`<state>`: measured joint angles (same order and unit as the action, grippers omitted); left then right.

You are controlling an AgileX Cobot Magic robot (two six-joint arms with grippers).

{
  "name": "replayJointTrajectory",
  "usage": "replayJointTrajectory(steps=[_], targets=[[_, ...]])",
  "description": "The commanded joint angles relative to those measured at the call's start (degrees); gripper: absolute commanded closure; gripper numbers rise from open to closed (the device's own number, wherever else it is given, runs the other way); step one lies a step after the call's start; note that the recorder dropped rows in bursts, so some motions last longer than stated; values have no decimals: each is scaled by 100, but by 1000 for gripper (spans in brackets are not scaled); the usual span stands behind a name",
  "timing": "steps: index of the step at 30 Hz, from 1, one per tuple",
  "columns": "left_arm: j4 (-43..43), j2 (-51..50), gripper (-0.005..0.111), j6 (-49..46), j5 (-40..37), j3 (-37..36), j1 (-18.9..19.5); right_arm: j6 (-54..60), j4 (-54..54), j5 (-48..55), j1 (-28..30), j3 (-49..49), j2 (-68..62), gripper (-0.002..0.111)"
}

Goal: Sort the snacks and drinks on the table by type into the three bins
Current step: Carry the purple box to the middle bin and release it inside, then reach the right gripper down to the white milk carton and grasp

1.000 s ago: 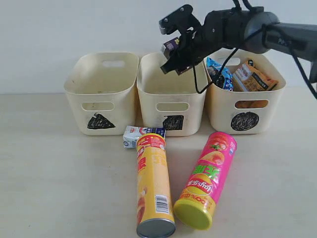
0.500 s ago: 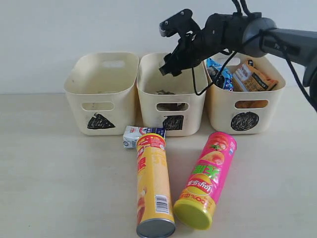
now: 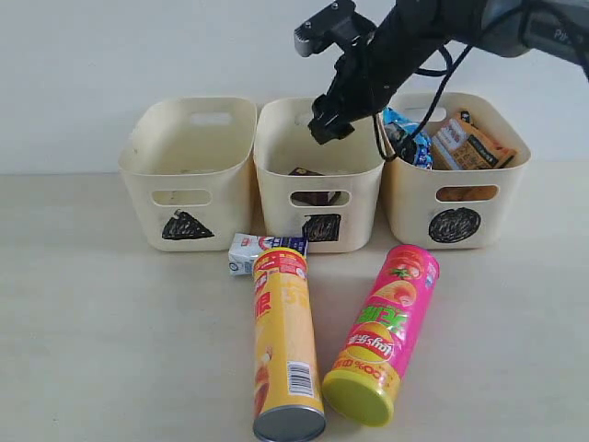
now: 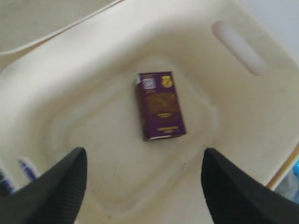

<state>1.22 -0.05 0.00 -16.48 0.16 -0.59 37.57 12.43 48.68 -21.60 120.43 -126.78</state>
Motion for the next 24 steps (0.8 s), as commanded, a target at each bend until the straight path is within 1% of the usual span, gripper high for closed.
replayJointTrajectory(steps=[1, 7, 9, 12, 19, 20, 21, 22, 24], targets=[[-4, 5, 102, 42, 12, -16, -1, 870, 737, 1115, 38, 24, 183, 45], [-4, 5, 102, 42, 12, -16, -1, 1242, 1646, 1867, 38, 24, 223, 45], [-4, 5, 102, 42, 12, -16, -1, 1480, 1743, 2128, -27, 24, 223, 48], [-4, 5, 102, 42, 12, -16, -1, 1948, 1727, 2128, -235, 24, 223, 53], [-4, 5, 102, 42, 12, -16, -1, 2987, 1655, 2128, -939, 24, 159, 53], [-4, 5, 102, 42, 12, -16, -1, 3135, 1449, 2128, -1116, 24, 63, 53], [-4, 5, 102, 42, 12, -16, -1, 3116, 1312, 2128, -1170, 24, 21, 53], [-4, 5, 102, 42, 12, -16, -1, 2844, 1059, 1930, -1238, 24, -79, 53], [-4, 5, 102, 42, 12, -16, -1, 2422, 969, 1445, -1262, 24, -231, 53]])
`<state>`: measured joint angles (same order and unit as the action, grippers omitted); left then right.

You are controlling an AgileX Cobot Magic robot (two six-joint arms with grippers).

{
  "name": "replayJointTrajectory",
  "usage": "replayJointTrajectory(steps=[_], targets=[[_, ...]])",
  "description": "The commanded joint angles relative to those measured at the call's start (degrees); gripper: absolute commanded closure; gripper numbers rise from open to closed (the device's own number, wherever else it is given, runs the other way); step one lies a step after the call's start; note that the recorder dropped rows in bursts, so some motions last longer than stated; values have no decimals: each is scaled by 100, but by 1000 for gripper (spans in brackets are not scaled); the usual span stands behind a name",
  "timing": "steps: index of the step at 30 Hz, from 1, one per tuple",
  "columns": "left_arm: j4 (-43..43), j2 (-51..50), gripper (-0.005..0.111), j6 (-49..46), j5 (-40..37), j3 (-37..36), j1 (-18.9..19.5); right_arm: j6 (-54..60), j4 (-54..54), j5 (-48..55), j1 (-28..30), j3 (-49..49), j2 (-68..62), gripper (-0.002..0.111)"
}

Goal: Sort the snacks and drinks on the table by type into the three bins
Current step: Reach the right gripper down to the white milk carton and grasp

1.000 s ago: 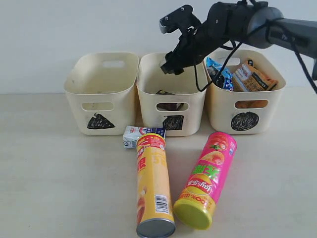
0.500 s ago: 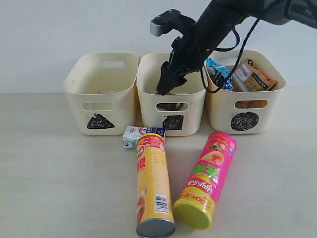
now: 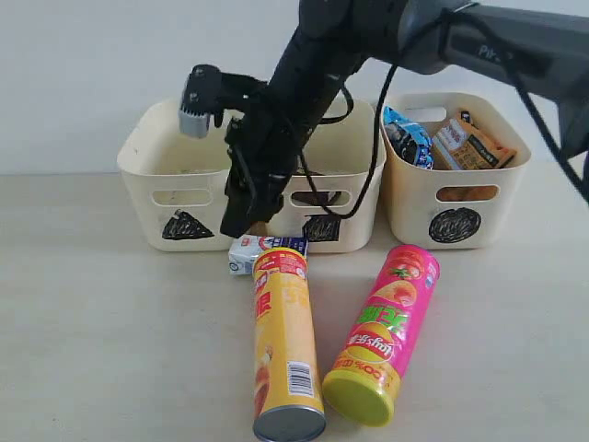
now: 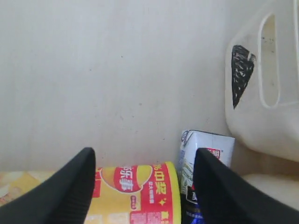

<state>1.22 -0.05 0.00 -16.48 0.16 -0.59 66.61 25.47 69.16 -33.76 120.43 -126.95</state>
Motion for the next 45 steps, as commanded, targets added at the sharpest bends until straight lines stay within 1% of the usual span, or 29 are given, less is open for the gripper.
replayJointTrajectory(steps=[1, 2, 3, 5, 6, 12, 19, 30, 34, 38, 45], targets=[[-4, 5, 102, 42, 12, -16, -1, -510, -349, -676, -46, 24, -261, 53], [-4, 5, 102, 42, 12, -16, -1, -510, -375, -815, -46, 24, -368, 53], [-4, 5, 102, 42, 12, -16, -1, -536, -417, -956, -46, 24, -448, 49], [-4, 5, 102, 42, 12, -16, -1, -628, -431, -1101, -61, 24, -566, 35], [-4, 5, 102, 42, 12, -16, -1, -618, -500, -1157, -74, 24, -624, 31], [-4, 5, 102, 42, 12, -16, -1, -658, -1538, -1582, -238, 24, -865, 31], [-4, 5, 102, 42, 12, -16, -1, -696, -1682, -1947, -274, 24, -1085, 31], [-4, 5, 102, 42, 12, -16, -1, -748, -1863, -1744, -274, 24, -1320, 31], [-4, 5, 102, 42, 12, -16, -1, -961, -2083, -1730, -274, 24, -1169, 31], [-4, 5, 102, 42, 12, -16, -1, -976, -1996, -1624, -302, 24, -884, 31], [-4, 5, 102, 42, 12, -16, -1, -976, -1941, -1558, -546, 24, -618, 31]])
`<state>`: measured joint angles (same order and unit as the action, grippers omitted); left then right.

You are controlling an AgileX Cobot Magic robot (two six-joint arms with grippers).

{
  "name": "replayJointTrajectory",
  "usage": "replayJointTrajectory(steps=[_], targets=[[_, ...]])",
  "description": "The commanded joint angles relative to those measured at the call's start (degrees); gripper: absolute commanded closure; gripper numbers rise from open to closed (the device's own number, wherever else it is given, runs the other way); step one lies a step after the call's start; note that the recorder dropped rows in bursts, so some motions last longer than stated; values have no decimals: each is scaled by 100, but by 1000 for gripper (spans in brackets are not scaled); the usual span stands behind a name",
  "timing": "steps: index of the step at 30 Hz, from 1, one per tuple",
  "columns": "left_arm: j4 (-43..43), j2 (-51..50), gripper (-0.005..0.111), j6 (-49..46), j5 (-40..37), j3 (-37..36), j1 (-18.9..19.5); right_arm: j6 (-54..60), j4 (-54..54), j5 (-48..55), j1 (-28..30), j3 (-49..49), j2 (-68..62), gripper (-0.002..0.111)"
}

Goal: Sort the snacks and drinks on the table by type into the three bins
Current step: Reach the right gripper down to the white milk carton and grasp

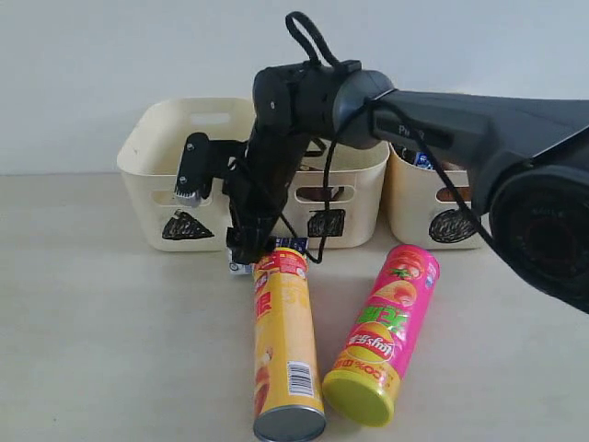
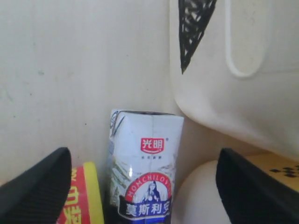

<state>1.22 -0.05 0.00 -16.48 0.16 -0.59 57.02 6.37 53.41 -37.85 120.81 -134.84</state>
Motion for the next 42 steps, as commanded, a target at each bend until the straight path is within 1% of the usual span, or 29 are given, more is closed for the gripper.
replayJointTrajectory(steps=[1, 4, 8, 10, 15, 23, 37, 42], targets=[[-4, 5, 102, 42, 12, -16, -1, -17, -58, 17, -168, -14, 170, 31], [-4, 5, 102, 42, 12, -16, -1, -112, -97, 50, -262, -14, 170, 31], [-4, 5, 102, 42, 12, -16, -1, -351, -64, 534, -290, -14, 160, 31], [-4, 5, 102, 42, 12, -16, -1, -400, -75, 615, -290, -14, 146, 31], [-4, 5, 102, 42, 12, -16, -1, -398, -105, 222, -278, -14, 19, 31], [-4, 5, 102, 42, 12, -16, -1, -562, -702, 0, -269, -14, -268, 31], [-4, 5, 102, 42, 12, -16, -1, -592, -1035, -502, -269, -14, -601, 31], [-4, 5, 102, 42, 12, -16, -1, -768, -1492, -589, -269, -14, -661, 31]])
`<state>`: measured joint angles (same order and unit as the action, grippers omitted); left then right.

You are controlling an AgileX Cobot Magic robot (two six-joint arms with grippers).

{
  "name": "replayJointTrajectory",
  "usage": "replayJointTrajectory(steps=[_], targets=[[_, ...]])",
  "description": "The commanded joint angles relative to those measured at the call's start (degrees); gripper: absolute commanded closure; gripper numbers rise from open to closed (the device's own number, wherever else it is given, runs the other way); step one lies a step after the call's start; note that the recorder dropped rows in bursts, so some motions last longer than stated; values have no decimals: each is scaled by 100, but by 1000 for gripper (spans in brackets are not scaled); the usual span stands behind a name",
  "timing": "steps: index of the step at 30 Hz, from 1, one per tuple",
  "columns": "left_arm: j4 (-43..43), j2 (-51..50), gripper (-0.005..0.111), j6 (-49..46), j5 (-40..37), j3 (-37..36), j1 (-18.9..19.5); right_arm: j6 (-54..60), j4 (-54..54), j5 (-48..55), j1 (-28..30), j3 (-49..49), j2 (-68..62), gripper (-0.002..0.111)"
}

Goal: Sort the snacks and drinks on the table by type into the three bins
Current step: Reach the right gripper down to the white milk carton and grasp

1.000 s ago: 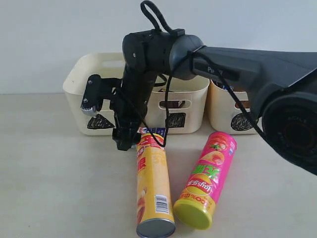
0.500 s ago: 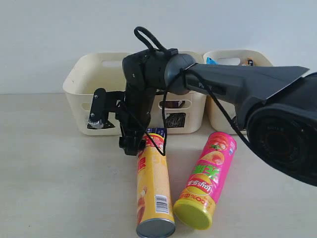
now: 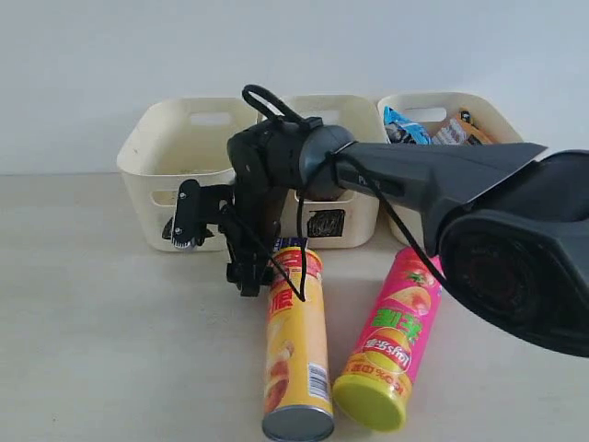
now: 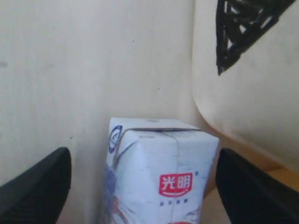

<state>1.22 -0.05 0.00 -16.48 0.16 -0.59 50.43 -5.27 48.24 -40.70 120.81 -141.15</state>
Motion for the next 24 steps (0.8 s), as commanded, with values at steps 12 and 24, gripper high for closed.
replayJointTrajectory(steps=[12, 24], targets=[[-4, 5, 102, 42, 12, -16, -1, -335, -786, -137, 17, -14, -204, 54], [-4, 5, 102, 42, 12, -16, -1, -342, -719, 407, 5, -14, -134, 109]])
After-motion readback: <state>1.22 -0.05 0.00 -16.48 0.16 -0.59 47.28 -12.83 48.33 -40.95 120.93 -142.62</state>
